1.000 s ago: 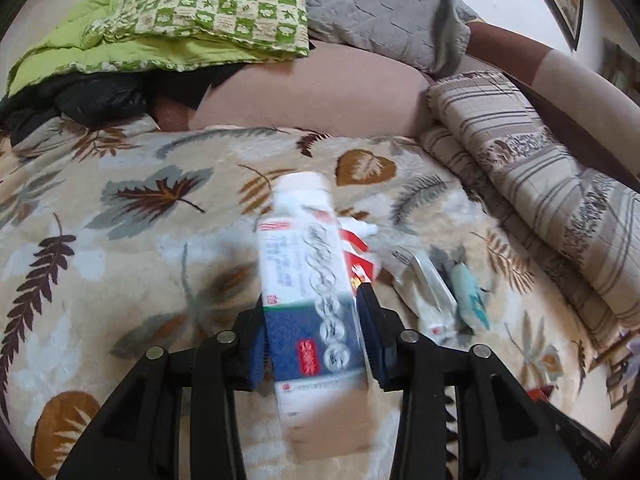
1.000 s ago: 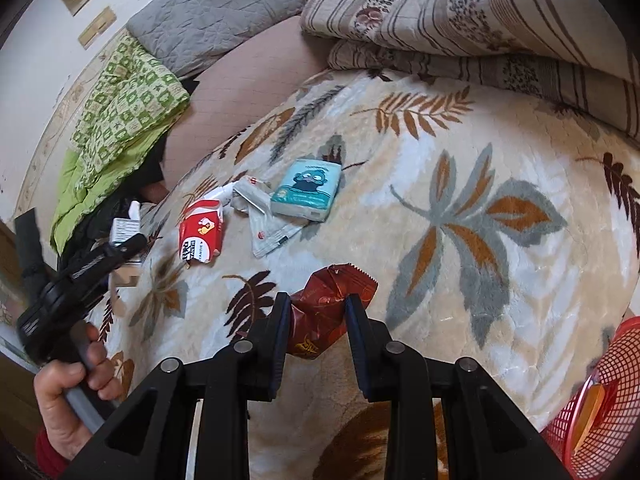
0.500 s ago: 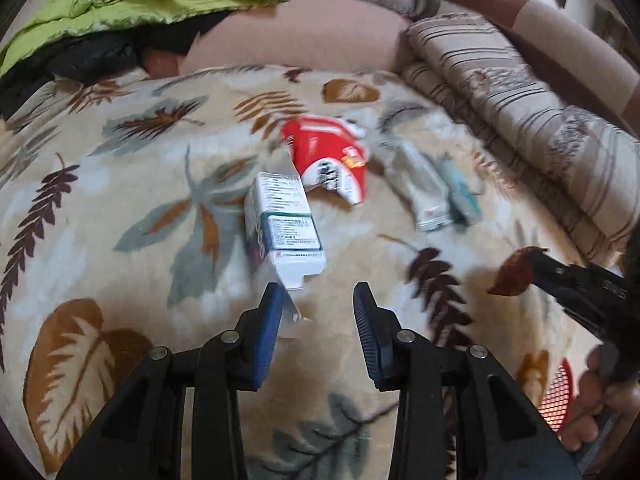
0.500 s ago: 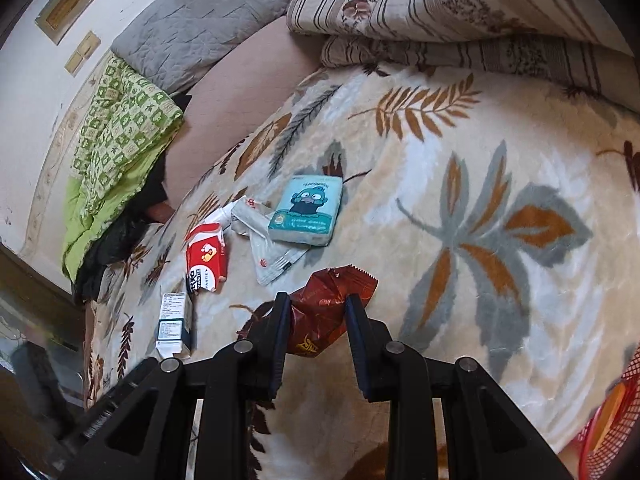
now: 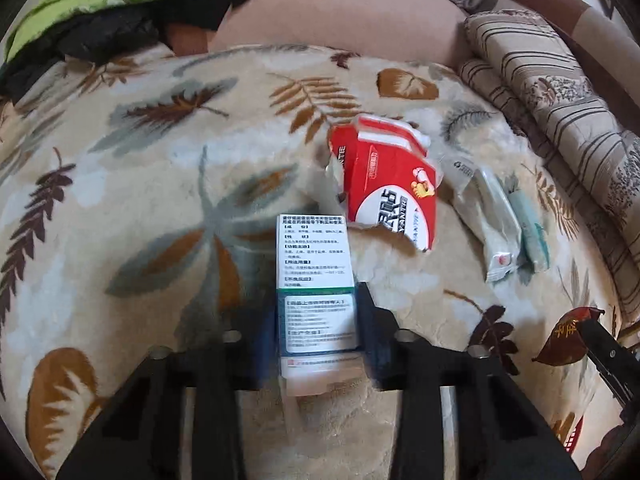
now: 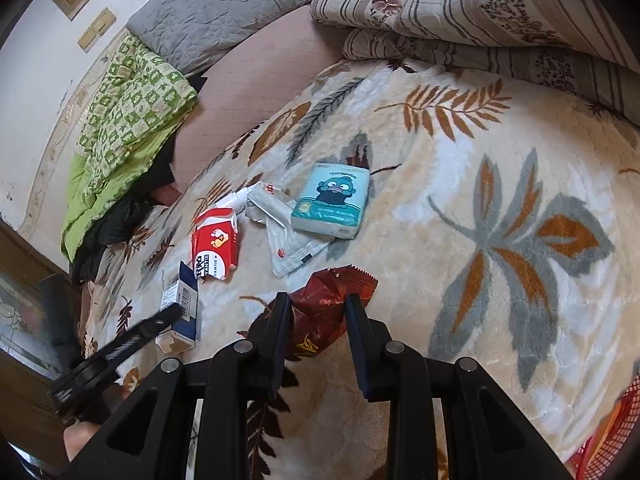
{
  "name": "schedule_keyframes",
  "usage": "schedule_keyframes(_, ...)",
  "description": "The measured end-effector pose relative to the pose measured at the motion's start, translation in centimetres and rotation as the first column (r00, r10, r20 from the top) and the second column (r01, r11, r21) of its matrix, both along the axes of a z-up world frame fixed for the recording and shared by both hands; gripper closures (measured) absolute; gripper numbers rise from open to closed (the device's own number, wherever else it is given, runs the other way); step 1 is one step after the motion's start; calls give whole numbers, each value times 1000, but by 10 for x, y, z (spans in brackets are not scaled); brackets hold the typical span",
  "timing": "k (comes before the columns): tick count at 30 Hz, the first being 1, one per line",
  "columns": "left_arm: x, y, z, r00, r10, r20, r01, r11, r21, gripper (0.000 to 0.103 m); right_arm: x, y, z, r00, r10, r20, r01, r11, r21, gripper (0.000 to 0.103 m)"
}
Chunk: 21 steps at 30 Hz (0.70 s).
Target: Collect trash
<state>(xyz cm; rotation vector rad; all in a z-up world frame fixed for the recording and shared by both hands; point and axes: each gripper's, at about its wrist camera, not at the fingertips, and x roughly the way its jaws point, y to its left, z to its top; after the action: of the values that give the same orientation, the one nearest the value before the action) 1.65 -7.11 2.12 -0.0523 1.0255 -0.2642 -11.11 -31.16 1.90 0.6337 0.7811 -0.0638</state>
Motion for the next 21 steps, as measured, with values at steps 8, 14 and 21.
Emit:
schedule_keyframes(8,-30,-13,32,981,-39,188,43,999,-16,70,6,9,2,1000,31,3,-31,999,-14,73)
schedule_keyframes(14,-56,-52,41,940,-172,295,158,985,71,70,8,13,6,1000,26,9,-25,997,-66,73)
schedule_keyframes(21,-63,-64,38,925,-226,304,202,973,109,70,8,10,5,1000,19,4,-18,997,-79,73)
